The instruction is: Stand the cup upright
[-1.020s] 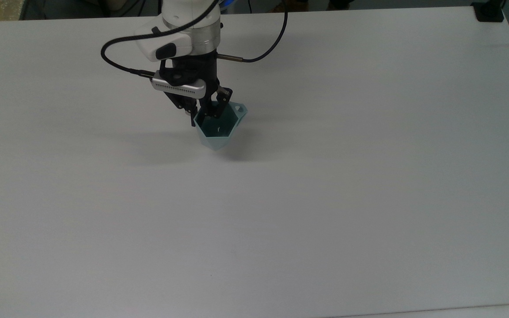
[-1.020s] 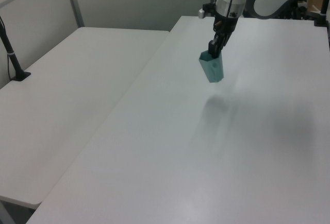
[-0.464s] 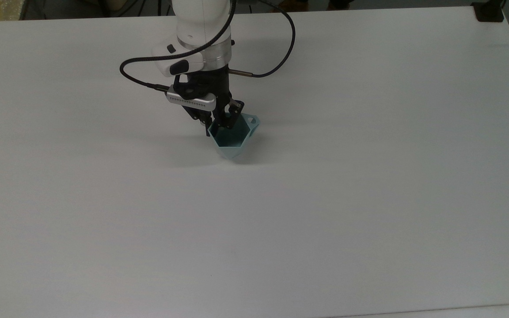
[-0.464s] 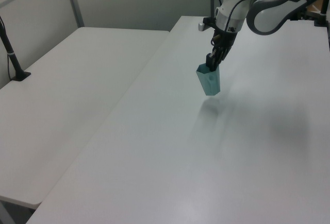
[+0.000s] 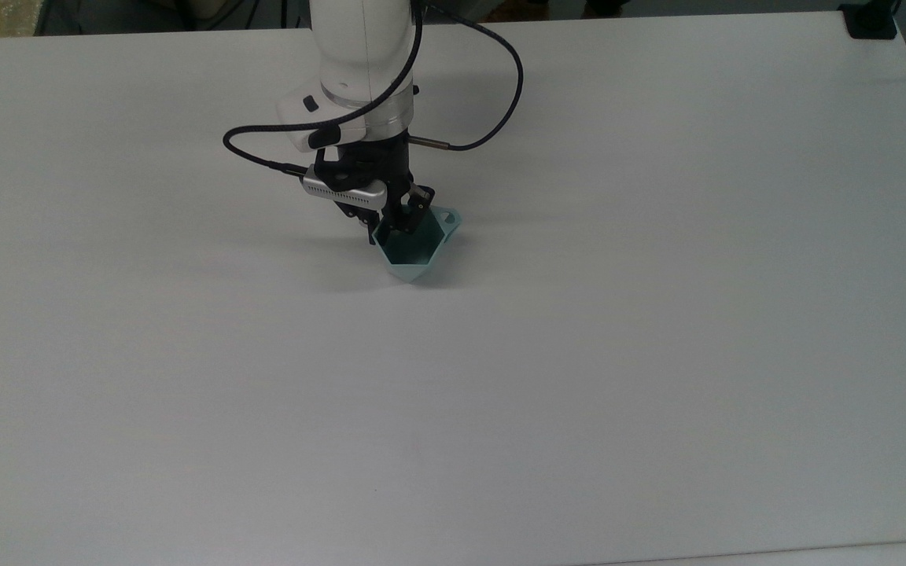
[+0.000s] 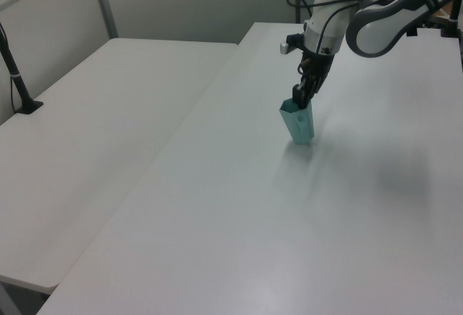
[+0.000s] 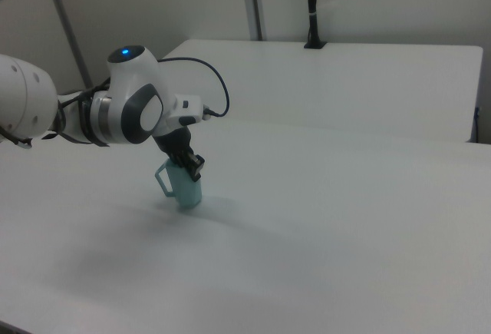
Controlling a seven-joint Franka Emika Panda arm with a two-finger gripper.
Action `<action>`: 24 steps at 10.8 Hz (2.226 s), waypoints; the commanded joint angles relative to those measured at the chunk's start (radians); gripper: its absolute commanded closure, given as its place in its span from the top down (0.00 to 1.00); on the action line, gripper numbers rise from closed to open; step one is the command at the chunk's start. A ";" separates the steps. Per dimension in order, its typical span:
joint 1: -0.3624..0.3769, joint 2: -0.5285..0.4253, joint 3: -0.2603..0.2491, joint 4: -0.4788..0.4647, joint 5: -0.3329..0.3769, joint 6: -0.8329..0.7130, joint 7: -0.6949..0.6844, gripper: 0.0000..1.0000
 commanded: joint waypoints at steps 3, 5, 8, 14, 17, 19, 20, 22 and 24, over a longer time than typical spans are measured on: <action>0.004 -0.004 0.002 -0.029 0.001 0.056 0.007 0.00; 0.002 -0.002 0.002 -0.029 0.001 0.041 -0.006 0.12; 0.002 -0.007 0.002 -0.028 0.001 0.033 -0.013 0.79; 0.002 -0.056 0.001 0.008 0.002 -0.095 -0.039 1.00; -0.007 -0.114 -0.002 0.092 0.002 -0.221 -0.042 1.00; -0.011 -0.137 -0.010 0.179 0.002 -0.256 -0.036 1.00; -0.043 -0.160 -0.017 0.224 0.022 -0.282 -0.027 1.00; -0.117 -0.247 -0.019 0.233 0.047 -0.460 -0.185 1.00; -0.200 -0.295 -0.021 0.282 0.090 -0.656 -0.442 1.00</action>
